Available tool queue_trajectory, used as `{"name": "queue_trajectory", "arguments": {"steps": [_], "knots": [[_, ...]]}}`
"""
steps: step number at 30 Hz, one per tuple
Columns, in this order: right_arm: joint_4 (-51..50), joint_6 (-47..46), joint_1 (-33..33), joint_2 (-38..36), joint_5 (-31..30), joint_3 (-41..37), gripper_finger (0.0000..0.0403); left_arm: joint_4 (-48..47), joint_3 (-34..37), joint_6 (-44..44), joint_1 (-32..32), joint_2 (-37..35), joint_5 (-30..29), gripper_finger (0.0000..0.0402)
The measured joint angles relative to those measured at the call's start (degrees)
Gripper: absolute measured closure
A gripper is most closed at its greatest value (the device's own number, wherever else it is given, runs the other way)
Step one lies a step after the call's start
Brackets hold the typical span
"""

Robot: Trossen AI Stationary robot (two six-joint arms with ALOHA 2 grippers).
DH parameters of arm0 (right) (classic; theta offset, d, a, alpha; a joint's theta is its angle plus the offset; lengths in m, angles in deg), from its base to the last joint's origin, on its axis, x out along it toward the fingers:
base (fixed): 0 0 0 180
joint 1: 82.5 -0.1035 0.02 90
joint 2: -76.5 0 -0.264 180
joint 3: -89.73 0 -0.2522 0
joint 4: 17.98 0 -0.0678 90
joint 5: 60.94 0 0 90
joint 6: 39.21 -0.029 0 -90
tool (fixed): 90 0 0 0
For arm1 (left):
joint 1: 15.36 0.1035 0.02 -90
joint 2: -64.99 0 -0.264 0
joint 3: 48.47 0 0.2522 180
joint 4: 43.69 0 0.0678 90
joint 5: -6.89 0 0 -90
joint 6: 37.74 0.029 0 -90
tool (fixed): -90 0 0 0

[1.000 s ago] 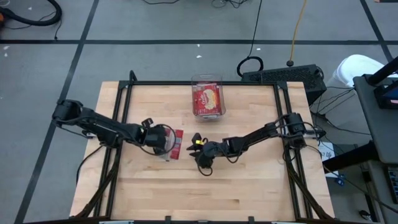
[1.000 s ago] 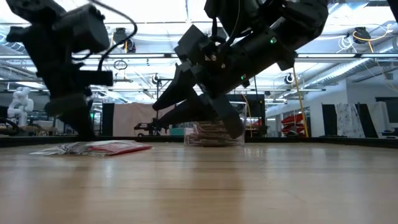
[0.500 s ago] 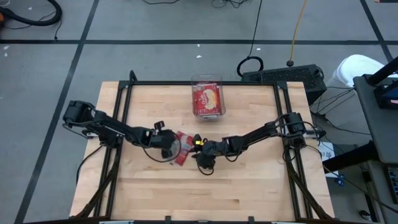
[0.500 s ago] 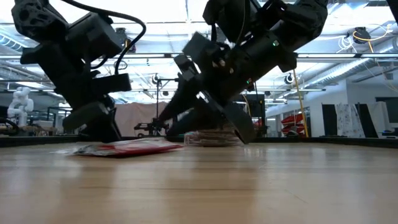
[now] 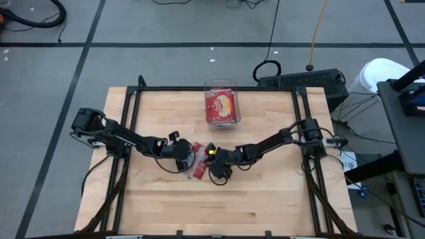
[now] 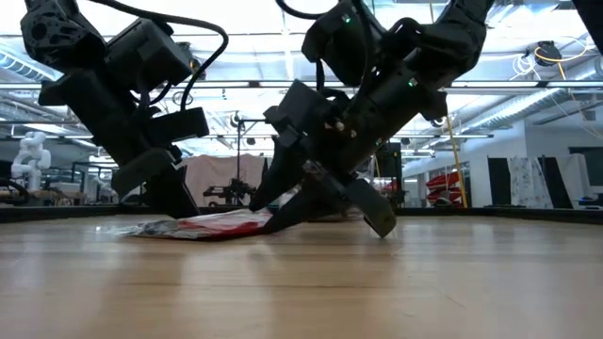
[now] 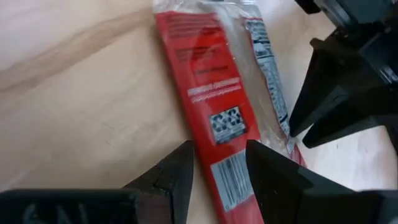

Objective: Sort popcorn bags into baskets
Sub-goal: Put the red popcorn pack into the transparent bin

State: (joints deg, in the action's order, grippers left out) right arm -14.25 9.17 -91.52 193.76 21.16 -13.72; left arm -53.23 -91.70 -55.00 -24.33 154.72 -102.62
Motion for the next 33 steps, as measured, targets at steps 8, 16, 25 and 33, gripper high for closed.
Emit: {"name": "queue_trajectory", "arguments": {"steps": [8, 16, 25, 33], "knots": [[3.1, 1.5, 0.3, 0.5, -0.3, -0.1, 0.0269, 0.4, 0.0, -1.3, 0.0, 0.0, 0.2, 0.0284], [6.1, 2.5, 0.6, 0.6, 0.7, -0.2, 0.0388, 1.1, 0.1, -2.6, -0.1, 0.0, 0.0, 0.0284], [6.3, -1.8, 0.6, -0.4, -1.1, -0.4, 0.04, -1.7, 0.2, -2.9, -0.8, -2.9, -1.2, 0.0284], [4.9, -6.5, 2.6, -2.6, -1.8, -0.4, 0.0403, -10.0, 0.1, -6.5, -4.9, -14.9, -9.2, 0.0284]]}}
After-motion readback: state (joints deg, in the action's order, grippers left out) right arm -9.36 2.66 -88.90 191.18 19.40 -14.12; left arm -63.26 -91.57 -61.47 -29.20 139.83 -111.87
